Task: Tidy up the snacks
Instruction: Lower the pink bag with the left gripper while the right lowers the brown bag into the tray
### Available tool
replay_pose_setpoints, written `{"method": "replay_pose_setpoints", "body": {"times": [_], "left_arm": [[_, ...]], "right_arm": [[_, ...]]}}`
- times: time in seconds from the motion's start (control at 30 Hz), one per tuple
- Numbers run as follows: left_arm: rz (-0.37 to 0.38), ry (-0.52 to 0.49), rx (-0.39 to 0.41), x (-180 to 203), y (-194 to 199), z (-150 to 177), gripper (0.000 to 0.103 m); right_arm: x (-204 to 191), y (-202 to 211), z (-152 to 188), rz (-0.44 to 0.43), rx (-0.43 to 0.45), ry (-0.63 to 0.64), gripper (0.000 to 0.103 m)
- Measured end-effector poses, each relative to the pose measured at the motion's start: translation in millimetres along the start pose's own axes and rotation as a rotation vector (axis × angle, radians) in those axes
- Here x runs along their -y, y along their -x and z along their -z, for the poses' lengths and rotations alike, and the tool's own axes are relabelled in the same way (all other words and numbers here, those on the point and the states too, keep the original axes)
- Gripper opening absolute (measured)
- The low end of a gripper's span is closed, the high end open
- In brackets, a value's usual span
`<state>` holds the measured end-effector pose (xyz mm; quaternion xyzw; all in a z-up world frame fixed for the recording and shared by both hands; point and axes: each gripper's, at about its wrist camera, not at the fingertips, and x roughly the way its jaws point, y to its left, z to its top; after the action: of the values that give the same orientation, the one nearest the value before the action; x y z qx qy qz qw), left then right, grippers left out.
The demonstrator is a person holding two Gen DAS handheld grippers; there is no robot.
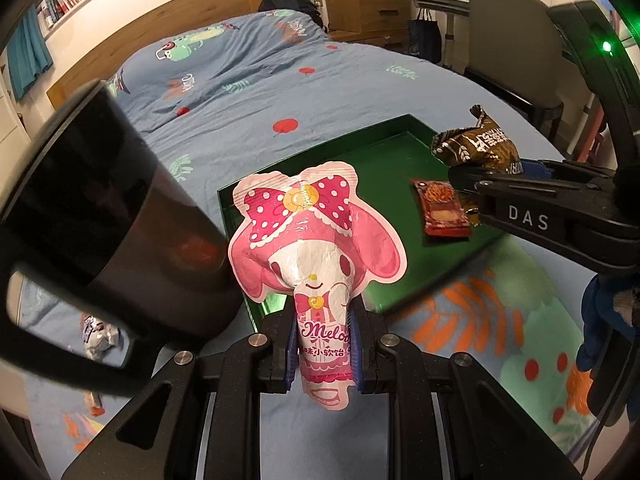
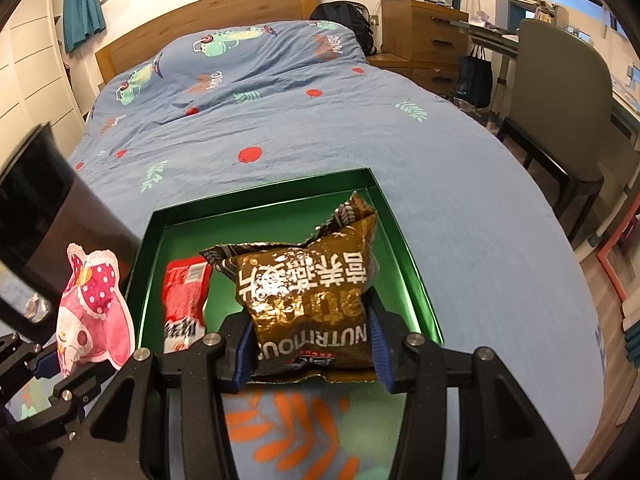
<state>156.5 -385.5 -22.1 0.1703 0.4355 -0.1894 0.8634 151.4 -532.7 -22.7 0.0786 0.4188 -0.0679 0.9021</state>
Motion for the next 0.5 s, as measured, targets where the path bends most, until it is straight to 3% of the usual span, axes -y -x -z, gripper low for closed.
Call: {"method": "replay_pose_setpoints", "body": {"times": [0.5], "left_arm": [[0.063,0.064,-0.067,8,-51,-15,0.018]], "right_arm": [[-1,-69,-12,0.007,-0.062,0.034,0.103]]}}
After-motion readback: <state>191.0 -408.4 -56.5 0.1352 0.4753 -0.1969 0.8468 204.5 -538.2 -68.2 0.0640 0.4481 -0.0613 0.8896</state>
